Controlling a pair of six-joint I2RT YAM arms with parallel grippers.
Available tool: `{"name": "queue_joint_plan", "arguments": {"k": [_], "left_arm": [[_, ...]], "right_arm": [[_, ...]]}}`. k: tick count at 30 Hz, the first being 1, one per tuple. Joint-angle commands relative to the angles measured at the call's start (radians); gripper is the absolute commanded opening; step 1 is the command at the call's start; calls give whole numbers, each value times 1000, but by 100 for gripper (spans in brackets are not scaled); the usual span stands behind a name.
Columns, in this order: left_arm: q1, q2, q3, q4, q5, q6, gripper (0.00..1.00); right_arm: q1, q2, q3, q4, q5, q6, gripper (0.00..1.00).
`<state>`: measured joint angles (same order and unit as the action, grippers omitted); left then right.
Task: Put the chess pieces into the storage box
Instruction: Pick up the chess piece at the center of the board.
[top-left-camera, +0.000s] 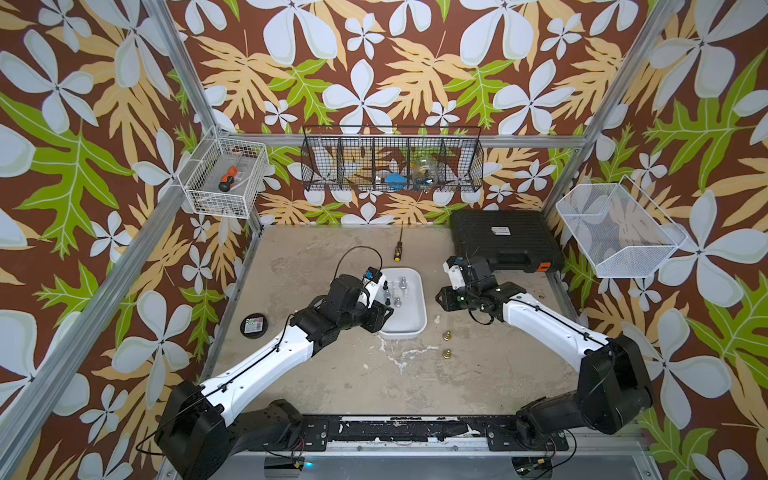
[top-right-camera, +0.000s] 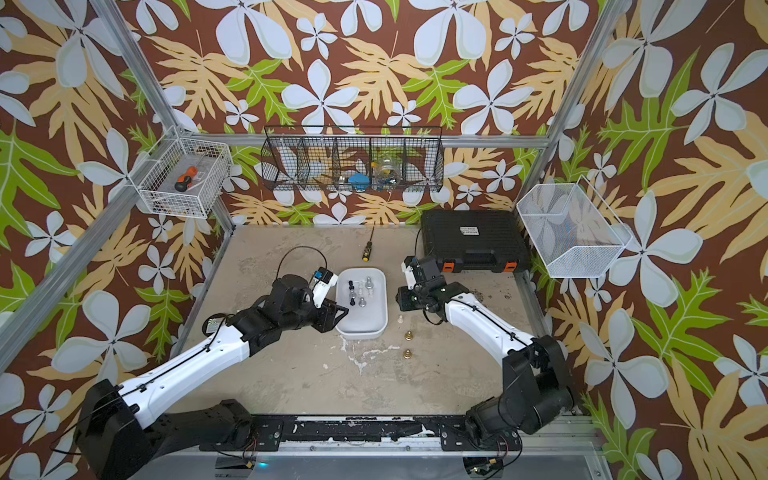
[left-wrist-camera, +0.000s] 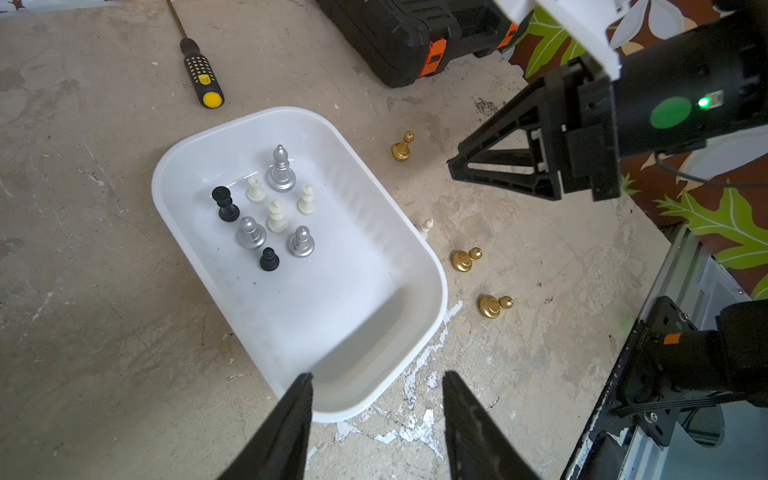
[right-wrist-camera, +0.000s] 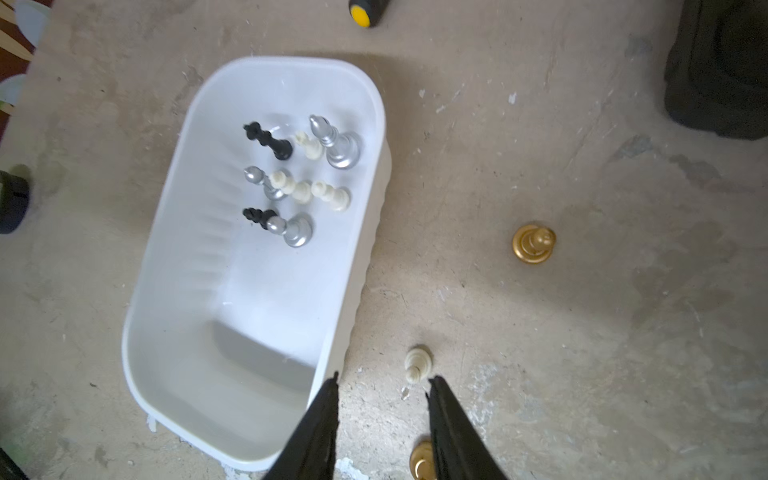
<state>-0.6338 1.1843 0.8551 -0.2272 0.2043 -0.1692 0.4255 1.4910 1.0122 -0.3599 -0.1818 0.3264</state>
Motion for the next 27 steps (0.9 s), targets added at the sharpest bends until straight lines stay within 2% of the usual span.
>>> {"name": "queue_joint_plan", "arguments": {"k": [1,17,27], "left_arm": [[0,-2,5,22,22,18,53],[0,26,12,-2,12,48,53],[0,26,11,-9,8,53,53]], "right_arm": [[-1,37,12,-21,-35,-33,37],[77,145,54,-86,133,-36,37],[96,179,57,-97,168,-36,37]]}}
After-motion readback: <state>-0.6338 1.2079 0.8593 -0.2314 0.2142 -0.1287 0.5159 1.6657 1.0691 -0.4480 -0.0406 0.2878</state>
